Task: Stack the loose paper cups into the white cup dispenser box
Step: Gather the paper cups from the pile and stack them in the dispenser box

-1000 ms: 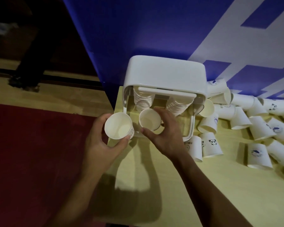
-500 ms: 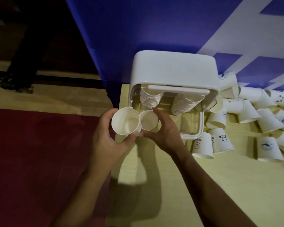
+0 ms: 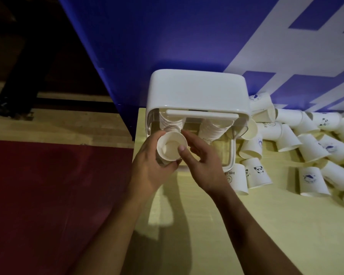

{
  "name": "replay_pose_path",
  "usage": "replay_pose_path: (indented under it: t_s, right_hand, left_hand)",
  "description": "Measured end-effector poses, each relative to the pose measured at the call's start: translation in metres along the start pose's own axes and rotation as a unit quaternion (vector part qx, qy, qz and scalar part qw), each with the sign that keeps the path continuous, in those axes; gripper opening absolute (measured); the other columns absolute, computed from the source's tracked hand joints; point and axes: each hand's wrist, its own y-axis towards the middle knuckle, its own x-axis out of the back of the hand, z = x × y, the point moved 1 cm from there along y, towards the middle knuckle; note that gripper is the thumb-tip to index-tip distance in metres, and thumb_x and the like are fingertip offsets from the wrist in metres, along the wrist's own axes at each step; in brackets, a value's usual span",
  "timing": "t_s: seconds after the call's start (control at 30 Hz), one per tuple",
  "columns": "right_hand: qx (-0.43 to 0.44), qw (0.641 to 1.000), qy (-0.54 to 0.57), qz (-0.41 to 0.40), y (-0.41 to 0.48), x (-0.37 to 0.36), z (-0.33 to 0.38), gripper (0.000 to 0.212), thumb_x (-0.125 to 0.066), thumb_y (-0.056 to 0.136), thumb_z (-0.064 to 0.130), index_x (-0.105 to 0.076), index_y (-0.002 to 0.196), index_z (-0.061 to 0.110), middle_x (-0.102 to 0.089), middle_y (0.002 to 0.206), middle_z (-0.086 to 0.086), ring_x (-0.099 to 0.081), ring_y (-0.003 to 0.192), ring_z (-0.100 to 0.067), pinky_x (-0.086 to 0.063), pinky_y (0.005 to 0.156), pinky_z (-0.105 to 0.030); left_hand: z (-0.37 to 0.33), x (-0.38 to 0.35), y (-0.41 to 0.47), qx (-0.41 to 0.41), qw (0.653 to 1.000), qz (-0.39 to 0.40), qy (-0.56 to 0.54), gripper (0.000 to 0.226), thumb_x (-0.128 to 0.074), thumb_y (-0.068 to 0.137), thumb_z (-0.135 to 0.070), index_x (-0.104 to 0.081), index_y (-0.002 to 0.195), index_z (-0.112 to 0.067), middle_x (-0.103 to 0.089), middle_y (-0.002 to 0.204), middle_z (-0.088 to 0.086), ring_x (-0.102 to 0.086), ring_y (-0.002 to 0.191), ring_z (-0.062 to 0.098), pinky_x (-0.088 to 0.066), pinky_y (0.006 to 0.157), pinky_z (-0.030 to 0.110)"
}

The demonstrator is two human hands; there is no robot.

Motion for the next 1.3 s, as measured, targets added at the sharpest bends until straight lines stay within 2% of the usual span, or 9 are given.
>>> replay_pose_path:
  t_s: [0.1, 0.33, 0.57, 0.63, 0.73, 0.8, 0.97, 1.2, 1.3]
  right_hand:
    - [-0.004, 0.999, -0.042, 0.008, 0.005, -0.003, -0.015, 0.048, -0.068, 0.099, 0.036, -0.057, 0.146, 0.032, -0.064, 0.134, 0.023, -0.056, 0.127, 0.004, -0.045, 0.106, -0.022]
    - [-0.013, 0.982, -0.174, 0.068, 0.015, -0.008, -0.041, 0.060, -0.072, 0.096, 0.034, -0.050, 0.151, 0.023, -0.059, 0.145, 0.005, -0.053, 0.133, -0.008, -0.040, 0.108, -0.021]
    - [-0.010, 0.971, -0.222, 0.090, 0.017, -0.011, -0.045, 0.064, -0.065, 0.100, 0.038, -0.042, 0.156, 0.021, -0.057, 0.149, -0.004, -0.054, 0.134, -0.020, -0.044, 0.109, -0.034]
    - [-0.010, 0.970, -0.228, 0.080, 0.015, -0.011, -0.042, 0.067, -0.064, 0.100, 0.041, -0.037, 0.159, 0.022, -0.054, 0.152, -0.004, -0.051, 0.138, -0.020, -0.043, 0.111, -0.035]
    - [-0.005, 0.974, -0.225, 0.031, 0.006, -0.004, -0.034, 0.064, -0.062, 0.101, 0.044, -0.040, 0.157, 0.021, -0.057, 0.150, -0.002, -0.052, 0.137, -0.017, -0.045, 0.110, -0.035]
    - [0.004, 0.975, -0.224, -0.002, -0.006, 0.011, -0.027, 0.058, -0.063, 0.101, 0.042, -0.048, 0.152, 0.019, -0.061, 0.145, -0.002, -0.056, 0.132, -0.016, -0.048, 0.108, -0.033]
    - [-0.033, 0.975, -0.190, -0.112, -0.045, 0.083, -0.006, 0.050, -0.069, 0.098, 0.034, -0.056, 0.146, 0.026, -0.067, 0.127, 0.014, -0.060, 0.113, 0.006, -0.042, 0.094, -0.005]
    - [-0.076, 0.946, -0.172, -0.265, -0.103, 0.216, 0.003, 0.042, -0.069, 0.098, 0.029, -0.061, 0.139, 0.026, -0.072, 0.113, 0.018, -0.067, 0.104, 0.004, -0.054, 0.091, -0.021]
    - [-0.094, 0.939, -0.150, -0.293, -0.125, 0.270, -0.013, 0.036, -0.068, 0.099, 0.025, -0.064, 0.135, 0.026, -0.074, 0.110, 0.015, -0.068, 0.100, 0.004, -0.055, 0.086, -0.016]
  left_hand:
    - [0.012, -0.008, 0.004, 0.012, 0.999, 0.016, 0.027, 0.076, -0.089, 0.077, -0.040, -0.051, 0.143, -0.032, -0.062, 0.137, -0.011, -0.061, 0.122, 0.014, -0.058, 0.090, 0.041]
    - [0.035, -0.018, 0.009, 0.027, 0.994, 0.057, 0.091, 0.079, -0.088, 0.077, -0.040, -0.050, 0.145, -0.029, -0.058, 0.141, -0.007, -0.059, 0.125, 0.019, -0.056, 0.092, 0.043]
    - [0.041, -0.014, 0.017, 0.004, 0.986, 0.117, 0.120, 0.086, -0.076, 0.073, -0.058, -0.049, 0.148, -0.025, -0.055, 0.147, -0.002, -0.054, 0.133, 0.020, -0.053, 0.100, 0.048]
    - [0.040, -0.012, 0.019, 0.002, 0.984, 0.134, 0.116, 0.083, -0.080, 0.075, -0.054, -0.047, 0.148, -0.029, -0.054, 0.145, -0.005, -0.055, 0.130, 0.019, -0.054, 0.097, 0.047]
    - [0.033, -0.006, 0.018, -0.005, 0.987, 0.123, 0.101, 0.083, -0.085, 0.076, -0.049, -0.044, 0.147, -0.036, -0.052, 0.145, -0.007, -0.055, 0.128, 0.019, -0.055, 0.094, 0.045]
    - [0.022, -0.001, 0.014, -0.031, 0.991, 0.094, 0.093, 0.079, -0.086, 0.077, -0.045, -0.048, 0.145, -0.031, -0.054, 0.145, -0.004, -0.056, 0.128, 0.020, -0.055, 0.095, 0.043]
    - [-0.038, -0.011, 0.005, -0.116, 0.987, 0.095, 0.048, 0.066, -0.081, 0.082, -0.042, -0.056, 0.140, -0.022, -0.059, 0.140, -0.004, -0.056, 0.125, 0.013, -0.048, 0.098, 0.030]
    - [-0.129, -0.091, 0.001, -0.179, 0.966, 0.186, 0.029, 0.063, -0.073, 0.084, -0.051, -0.054, 0.140, -0.028, -0.059, 0.140, -0.009, -0.059, 0.123, 0.012, -0.051, 0.095, 0.030]
    - [-0.153, -0.138, 0.006, -0.187, 0.959, 0.203, 0.071, 0.064, -0.074, 0.087, -0.047, -0.052, 0.143, -0.028, -0.056, 0.142, -0.007, -0.057, 0.124, 0.015, -0.052, 0.096, 0.033]
